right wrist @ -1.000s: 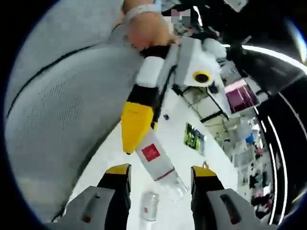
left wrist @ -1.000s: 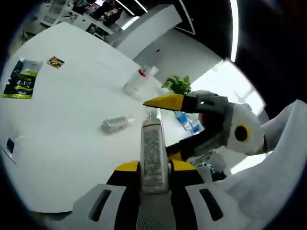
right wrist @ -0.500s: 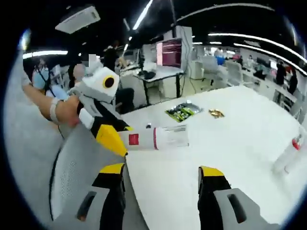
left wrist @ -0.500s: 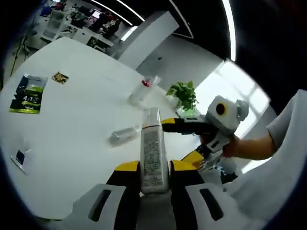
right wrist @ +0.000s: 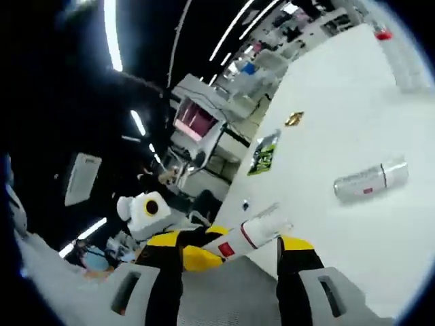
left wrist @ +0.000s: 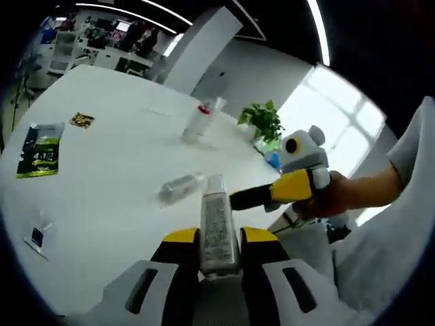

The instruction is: Arrange the skincare products in the storage area until every visible bottle or jar stands upright without overlapping.

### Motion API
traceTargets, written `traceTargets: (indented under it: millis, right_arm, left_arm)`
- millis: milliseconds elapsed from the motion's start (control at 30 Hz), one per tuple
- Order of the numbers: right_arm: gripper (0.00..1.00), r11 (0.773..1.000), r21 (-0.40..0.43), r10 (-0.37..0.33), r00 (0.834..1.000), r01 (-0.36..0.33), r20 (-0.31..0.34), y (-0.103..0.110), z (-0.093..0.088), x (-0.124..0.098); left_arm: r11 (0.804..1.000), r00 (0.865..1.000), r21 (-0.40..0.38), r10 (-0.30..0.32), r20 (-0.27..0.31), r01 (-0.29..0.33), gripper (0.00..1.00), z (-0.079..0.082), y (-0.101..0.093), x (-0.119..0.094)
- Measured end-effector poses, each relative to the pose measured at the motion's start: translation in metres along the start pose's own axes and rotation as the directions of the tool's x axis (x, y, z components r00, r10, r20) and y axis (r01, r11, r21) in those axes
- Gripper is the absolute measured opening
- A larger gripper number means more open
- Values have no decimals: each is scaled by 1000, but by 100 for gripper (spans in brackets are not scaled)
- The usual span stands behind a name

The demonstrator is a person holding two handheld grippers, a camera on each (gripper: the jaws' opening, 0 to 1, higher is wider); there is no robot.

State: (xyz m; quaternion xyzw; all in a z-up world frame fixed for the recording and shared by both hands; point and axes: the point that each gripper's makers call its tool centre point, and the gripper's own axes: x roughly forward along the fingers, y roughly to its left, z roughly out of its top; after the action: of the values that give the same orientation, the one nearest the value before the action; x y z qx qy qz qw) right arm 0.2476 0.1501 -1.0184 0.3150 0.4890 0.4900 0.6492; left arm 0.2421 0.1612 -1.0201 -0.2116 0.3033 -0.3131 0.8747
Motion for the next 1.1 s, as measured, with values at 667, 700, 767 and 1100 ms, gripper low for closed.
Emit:
traceTargets:
  millis: [667, 700, 767, 1100]
  right_arm:
    - [22, 973, 231, -5, 995, -17, 95, -11, -4, 5]
    - [21, 973, 231, -8, 995, -14, 95, -12, -5, 5]
    - [21, 973, 231, -10, 995, -13, 97, -11, -7, 5]
    - [17, 998, 56, -32, 997, 27, 75, -2, 0, 7]
  left_arm:
    - [972, 998, 234, 29, -53, -16, 18, -16, -9, 4]
    - [963, 998, 267, 39, -53, -23, 18, -17, -9, 5]
    - [957, 997, 288, 46, -58, -27, 18, -19, -10, 6]
    - [938, 992, 336, 108, -62, -81, 19, -24, -2, 10]
